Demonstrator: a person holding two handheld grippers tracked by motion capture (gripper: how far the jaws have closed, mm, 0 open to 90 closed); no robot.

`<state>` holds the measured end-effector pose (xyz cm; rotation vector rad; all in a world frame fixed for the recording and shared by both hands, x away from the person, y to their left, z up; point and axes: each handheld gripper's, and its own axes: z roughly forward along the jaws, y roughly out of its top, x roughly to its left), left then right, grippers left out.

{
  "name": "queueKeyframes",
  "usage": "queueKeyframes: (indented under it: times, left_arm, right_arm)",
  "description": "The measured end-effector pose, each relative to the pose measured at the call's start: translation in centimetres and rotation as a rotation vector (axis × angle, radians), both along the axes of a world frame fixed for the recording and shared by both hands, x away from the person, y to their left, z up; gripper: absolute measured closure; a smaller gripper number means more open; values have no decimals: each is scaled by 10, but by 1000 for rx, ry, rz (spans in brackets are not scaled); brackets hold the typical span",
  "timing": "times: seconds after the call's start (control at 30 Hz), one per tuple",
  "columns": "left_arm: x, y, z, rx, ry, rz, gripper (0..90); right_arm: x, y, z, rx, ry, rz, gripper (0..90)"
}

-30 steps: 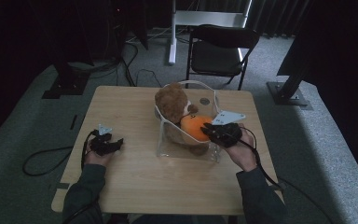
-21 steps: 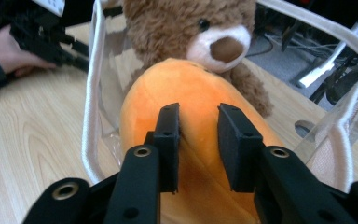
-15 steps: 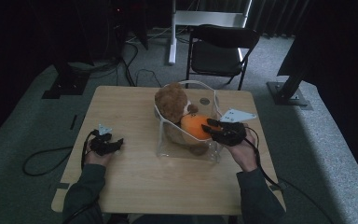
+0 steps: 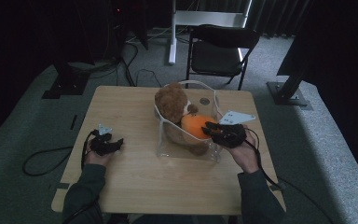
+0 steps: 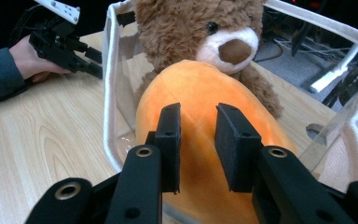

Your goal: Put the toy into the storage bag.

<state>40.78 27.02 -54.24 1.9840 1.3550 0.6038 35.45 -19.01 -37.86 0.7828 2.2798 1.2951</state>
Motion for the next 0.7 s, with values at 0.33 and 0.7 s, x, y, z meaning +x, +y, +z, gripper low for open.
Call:
queueKeyframes:
  times: [0.33,0.7]
  left_arm:
    - [0,0,0,0,0,0,398]
    - [0,0,0,0,0,0,397]
  right_arm:
    - [-12,-23,8,101,-118,-63,699]
    - [-20,-58,10,181,-140,-165,700]
